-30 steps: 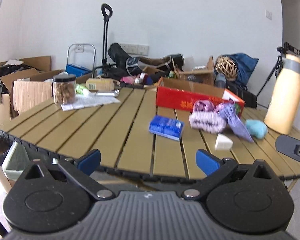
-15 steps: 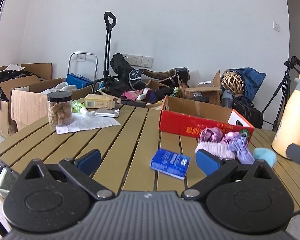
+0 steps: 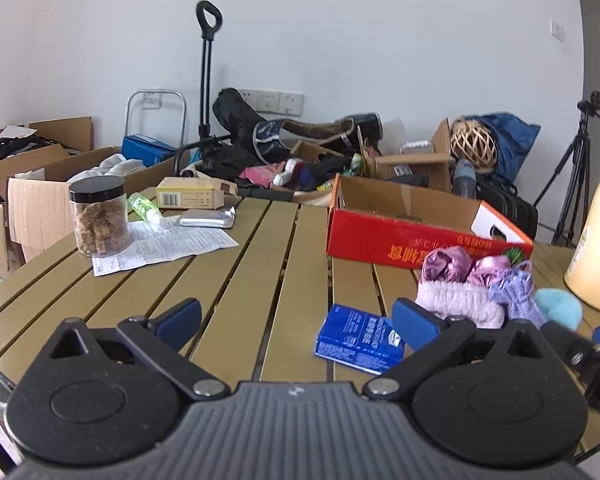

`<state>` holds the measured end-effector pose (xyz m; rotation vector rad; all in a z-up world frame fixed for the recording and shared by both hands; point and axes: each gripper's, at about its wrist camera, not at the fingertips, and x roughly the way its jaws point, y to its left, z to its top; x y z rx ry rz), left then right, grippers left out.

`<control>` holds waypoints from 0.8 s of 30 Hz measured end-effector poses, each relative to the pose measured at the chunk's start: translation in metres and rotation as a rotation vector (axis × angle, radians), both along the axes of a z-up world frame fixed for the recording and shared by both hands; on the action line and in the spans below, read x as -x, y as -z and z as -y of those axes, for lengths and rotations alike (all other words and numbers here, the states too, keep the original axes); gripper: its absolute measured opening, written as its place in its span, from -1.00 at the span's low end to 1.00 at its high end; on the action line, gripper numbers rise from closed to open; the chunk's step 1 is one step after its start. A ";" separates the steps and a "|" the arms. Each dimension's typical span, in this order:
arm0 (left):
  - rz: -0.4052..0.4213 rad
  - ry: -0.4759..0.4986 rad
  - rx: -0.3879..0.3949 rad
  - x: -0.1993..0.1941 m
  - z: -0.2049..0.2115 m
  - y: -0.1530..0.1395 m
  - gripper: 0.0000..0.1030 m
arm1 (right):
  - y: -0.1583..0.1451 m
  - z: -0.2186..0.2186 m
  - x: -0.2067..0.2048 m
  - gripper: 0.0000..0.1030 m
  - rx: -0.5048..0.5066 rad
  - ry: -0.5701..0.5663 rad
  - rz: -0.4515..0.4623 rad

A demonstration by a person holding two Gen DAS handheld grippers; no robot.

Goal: Collect trash
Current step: 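Grasp the blue tissue pack with left tool while right tool grasps the white foam piece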

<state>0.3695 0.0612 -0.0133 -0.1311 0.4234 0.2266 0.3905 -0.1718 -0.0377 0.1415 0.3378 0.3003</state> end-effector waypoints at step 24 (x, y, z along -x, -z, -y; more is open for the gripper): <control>-0.103 0.076 0.007 -0.019 0.007 0.029 1.00 | 0.055 -0.029 -0.043 -0.30 0.135 -0.025 -0.105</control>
